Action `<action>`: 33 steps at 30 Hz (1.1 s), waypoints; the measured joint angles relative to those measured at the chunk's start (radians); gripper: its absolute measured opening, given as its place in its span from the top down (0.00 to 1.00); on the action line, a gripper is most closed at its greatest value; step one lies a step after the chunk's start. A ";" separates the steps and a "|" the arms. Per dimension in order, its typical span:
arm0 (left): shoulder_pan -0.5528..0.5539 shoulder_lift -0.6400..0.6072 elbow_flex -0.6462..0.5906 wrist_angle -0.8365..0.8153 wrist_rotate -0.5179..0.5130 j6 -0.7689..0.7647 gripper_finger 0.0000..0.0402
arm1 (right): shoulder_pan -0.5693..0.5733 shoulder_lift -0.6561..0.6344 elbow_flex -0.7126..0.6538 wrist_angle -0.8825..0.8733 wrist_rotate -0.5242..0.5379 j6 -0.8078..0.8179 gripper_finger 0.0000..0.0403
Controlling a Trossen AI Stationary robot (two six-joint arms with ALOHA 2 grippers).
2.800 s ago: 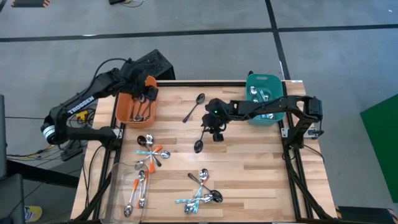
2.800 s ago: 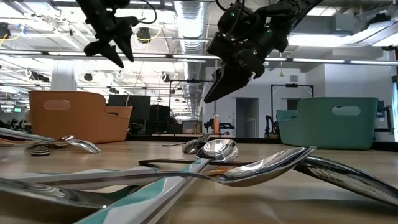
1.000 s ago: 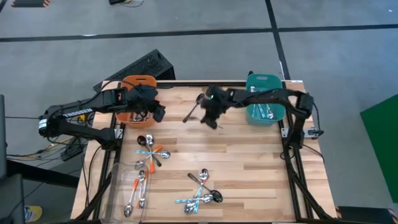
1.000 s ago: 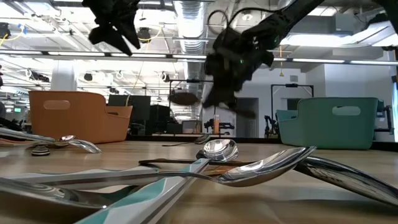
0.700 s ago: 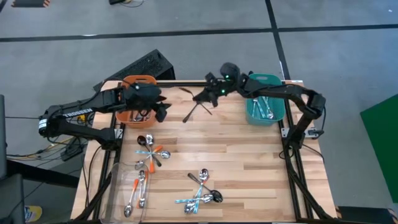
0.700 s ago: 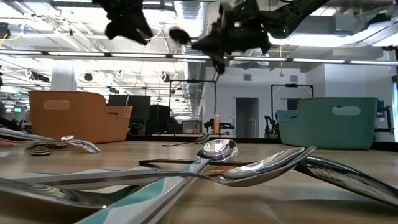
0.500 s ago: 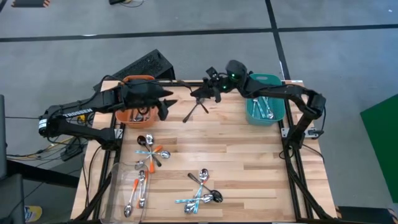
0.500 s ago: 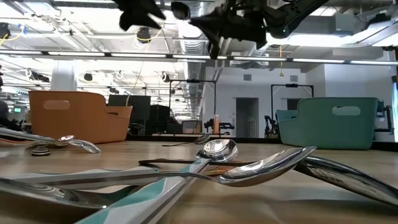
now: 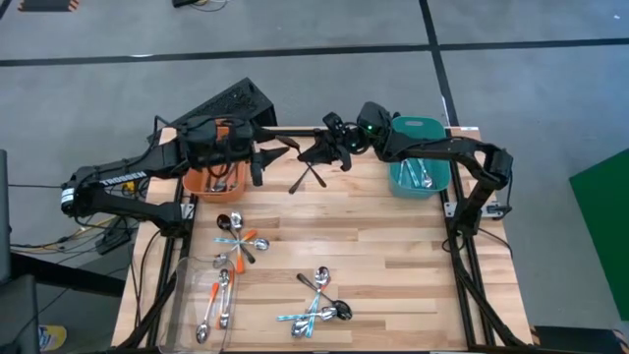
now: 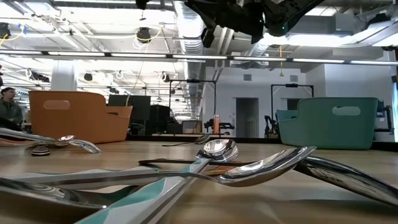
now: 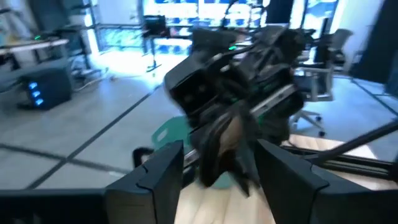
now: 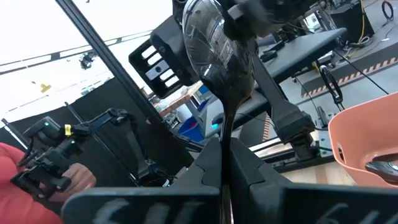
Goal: Sort silverware by color (type)
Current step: Put the black spoon into the orange bin
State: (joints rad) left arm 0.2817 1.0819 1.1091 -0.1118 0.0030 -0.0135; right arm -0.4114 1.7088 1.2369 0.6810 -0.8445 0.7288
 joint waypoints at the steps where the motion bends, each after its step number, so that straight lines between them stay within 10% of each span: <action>1: 0.000 0.000 0.000 0.002 0.008 0.004 0.56 | 0.000 0.000 0.000 -0.001 0.000 0.000 0.96; 11: 0.001 0.000 0.000 -0.010 -0.021 0.004 0.97 | 0.000 0.000 0.000 -0.001 -0.006 -0.006 0.96; 18: 0.035 -0.001 0.017 -0.080 -0.026 -0.026 1.00 | -0.004 0.000 0.000 -0.054 0.053 -0.004 0.88; 33: 0.151 -0.003 0.253 -0.760 -0.122 -0.094 1.00 | -0.030 0.000 0.000 -0.392 0.294 -0.232 0.58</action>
State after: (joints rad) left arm 0.4325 1.0790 1.3623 -0.8719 -0.1189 -0.1074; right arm -0.4415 1.7088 1.2369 0.2893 -0.5503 0.4966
